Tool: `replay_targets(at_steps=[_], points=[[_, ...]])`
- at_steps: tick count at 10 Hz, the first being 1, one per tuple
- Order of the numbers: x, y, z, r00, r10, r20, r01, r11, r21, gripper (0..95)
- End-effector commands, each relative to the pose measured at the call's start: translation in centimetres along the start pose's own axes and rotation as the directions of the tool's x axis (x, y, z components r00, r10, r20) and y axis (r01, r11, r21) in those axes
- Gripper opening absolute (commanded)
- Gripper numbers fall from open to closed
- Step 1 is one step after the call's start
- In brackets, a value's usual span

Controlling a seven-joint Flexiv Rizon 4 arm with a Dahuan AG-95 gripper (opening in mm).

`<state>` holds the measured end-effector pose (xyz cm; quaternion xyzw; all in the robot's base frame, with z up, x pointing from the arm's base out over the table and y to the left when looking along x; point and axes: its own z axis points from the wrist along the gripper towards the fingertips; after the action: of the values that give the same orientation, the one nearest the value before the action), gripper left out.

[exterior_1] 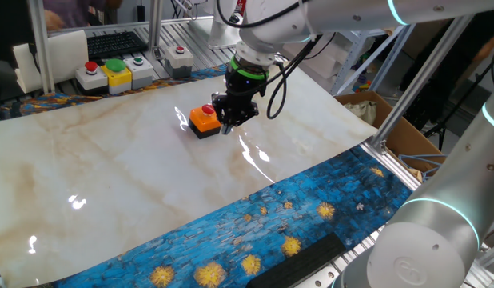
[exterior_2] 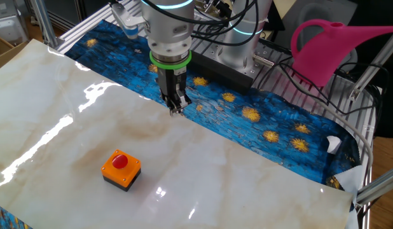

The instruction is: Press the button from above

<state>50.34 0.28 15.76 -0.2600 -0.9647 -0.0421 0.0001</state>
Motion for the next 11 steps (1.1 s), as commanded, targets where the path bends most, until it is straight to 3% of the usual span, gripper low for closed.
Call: replay_targets(at_steps=[1, 4, 11], points=[[0.11, -0.15, -0.19, 0.998, -0.061, 0.008, 0.061, 0.998, 0.006, 0.0], [-0.24, -0.47, -0.04, 0.993, -0.114, 0.015, 0.114, 0.993, 0.029, 0.0], [-0.4, -0.61, 0.01, 0.994, -0.107, 0.015, 0.107, 0.994, 0.029, 0.0]])
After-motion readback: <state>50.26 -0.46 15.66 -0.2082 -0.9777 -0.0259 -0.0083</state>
